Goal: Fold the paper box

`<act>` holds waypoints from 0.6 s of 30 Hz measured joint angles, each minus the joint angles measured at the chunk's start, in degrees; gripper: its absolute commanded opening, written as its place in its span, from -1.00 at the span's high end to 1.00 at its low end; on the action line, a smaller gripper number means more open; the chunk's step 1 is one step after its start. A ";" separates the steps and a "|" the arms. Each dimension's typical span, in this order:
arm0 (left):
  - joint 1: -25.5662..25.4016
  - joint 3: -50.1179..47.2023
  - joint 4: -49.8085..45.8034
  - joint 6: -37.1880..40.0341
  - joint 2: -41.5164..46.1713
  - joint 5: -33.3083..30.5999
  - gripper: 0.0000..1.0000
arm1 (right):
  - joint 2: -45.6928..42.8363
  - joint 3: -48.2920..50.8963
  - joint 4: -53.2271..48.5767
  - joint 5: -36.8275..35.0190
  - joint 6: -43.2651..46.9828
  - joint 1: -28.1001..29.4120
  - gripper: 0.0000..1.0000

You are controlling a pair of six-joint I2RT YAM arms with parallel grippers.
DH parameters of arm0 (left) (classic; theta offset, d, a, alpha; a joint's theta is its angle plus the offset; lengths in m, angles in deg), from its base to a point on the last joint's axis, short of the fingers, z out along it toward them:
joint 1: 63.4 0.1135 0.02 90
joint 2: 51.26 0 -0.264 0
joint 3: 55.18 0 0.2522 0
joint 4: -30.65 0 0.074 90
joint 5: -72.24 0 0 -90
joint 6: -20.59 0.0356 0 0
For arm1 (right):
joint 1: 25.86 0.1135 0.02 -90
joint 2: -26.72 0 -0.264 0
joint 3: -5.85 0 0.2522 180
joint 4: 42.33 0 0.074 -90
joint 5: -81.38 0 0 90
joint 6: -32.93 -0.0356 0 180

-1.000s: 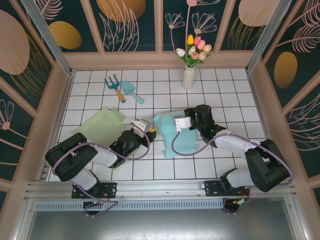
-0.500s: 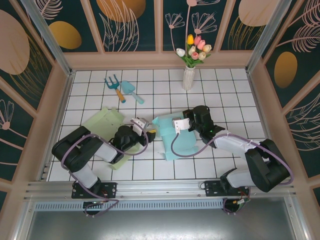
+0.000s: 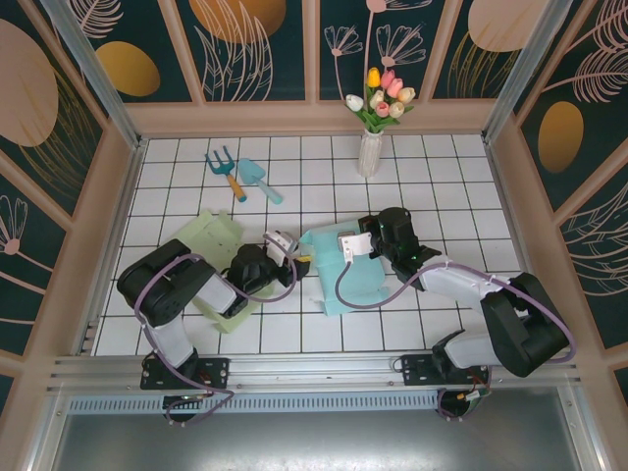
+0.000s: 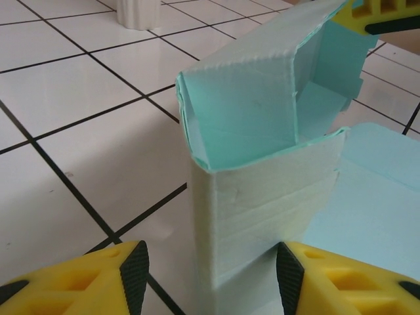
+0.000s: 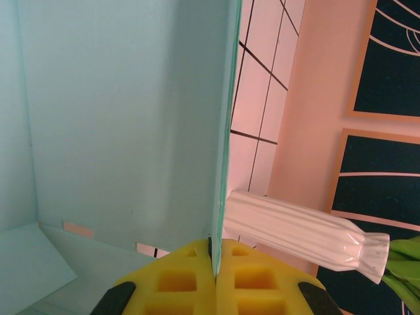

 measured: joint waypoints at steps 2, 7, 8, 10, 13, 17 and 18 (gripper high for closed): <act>0.00 0.48 0.11 -0.26 -0.31 0.28 -0.07 | 0.00 0.00 0.00 -0.07 0.00 0.00 1.00; 0.00 1.40 0.11 -1.38 -0.61 0.57 -0.04 | 0.00 0.00 0.00 -0.44 0.00 0.00 1.00; 0.00 1.57 0.11 -1.75 -0.63 0.57 -0.03 | 0.00 0.00 0.00 -0.50 0.00 0.00 1.00; 0.00 1.81 0.09 -2.47 -0.68 0.55 0.01 | 0.00 0.00 0.00 -0.63 0.00 -0.02 1.00; 0.00 1.99 0.20 -4.00 -1.18 0.52 0.03 | 0.00 0.00 0.00 -0.68 0.00 -0.02 1.00; 0.00 1.97 1.14 -6.16 -1.62 0.04 0.05 | 0.00 0.00 0.00 -1.03 0.00 -0.02 1.00; 0.00 1.95 1.49 -6.62 -1.64 -0.13 0.06 | 0.00 0.00 0.02 -1.11 0.00 -0.02 1.00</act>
